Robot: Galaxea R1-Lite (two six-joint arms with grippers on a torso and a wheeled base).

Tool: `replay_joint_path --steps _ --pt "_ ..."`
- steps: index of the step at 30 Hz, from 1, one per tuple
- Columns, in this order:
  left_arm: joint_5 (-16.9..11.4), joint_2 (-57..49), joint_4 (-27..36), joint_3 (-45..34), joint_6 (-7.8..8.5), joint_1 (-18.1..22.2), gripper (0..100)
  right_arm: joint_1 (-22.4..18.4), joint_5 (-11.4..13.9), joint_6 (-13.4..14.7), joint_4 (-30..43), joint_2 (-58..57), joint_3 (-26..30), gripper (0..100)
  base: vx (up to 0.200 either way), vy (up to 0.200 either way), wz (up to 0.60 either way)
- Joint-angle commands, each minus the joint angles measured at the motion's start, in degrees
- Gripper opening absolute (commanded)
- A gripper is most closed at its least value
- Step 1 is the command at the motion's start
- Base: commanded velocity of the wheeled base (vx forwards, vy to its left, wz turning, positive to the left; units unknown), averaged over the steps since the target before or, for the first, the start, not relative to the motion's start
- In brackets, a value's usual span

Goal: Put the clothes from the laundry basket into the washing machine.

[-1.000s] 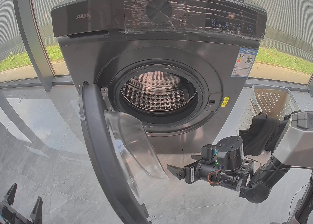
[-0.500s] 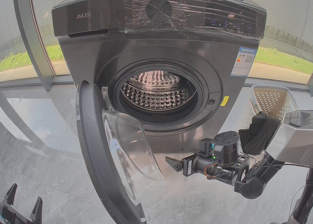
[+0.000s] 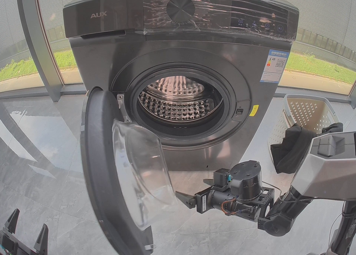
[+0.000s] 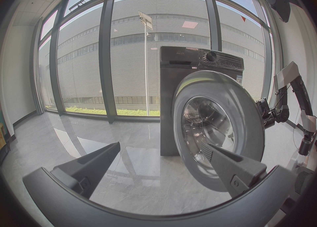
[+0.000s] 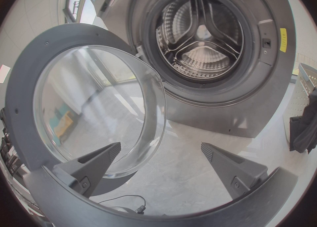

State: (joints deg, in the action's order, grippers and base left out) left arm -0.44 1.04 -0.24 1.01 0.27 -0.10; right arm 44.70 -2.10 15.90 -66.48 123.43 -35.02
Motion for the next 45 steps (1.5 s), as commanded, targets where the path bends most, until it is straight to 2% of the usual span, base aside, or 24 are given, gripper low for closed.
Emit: replay_joint_path --steps 1,8,12,15,21,36,45 --pt "0.0 -1.04 -0.02 -0.92 0.0 0.01 100 0.38 -0.01 0.19 -1.38 0.14 -0.48 100 0.0 0.0 0.0" --pt "0.0 -1.04 0.07 -0.92 0.0 0.01 100 -1.2 0.69 0.01 -1.82 0.06 -1.01 100 0.0 0.0 0.0" --pt "0.0 -1.04 0.07 -0.92 0.0 0.01 100 -2.6 1.04 -0.25 -0.41 0.41 -3.12 100 -0.2 0.0 0.0" --pt "0.0 -1.04 -0.02 -0.92 0.0 0.01 100 -2.78 3.42 -0.43 0.56 1.64 -3.91 100 -0.133 0.0 0.0" --pt "0.0 -1.04 -0.02 -0.84 0.0 0.01 100 -2.16 4.03 -0.69 0.91 3.66 -6.46 100 0.0 0.0 0.0" --pt "0.0 -1.04 -0.02 -0.92 0.0 0.01 100 1.88 3.33 -0.52 4.86 12.98 -22.28 100 0.0 0.0 0.0" --pt "0.0 -1.04 -0.02 -0.92 0.0 0.01 100 4.16 1.83 0.1 4.86 16.32 -30.02 100 0.0 0.0 0.0"
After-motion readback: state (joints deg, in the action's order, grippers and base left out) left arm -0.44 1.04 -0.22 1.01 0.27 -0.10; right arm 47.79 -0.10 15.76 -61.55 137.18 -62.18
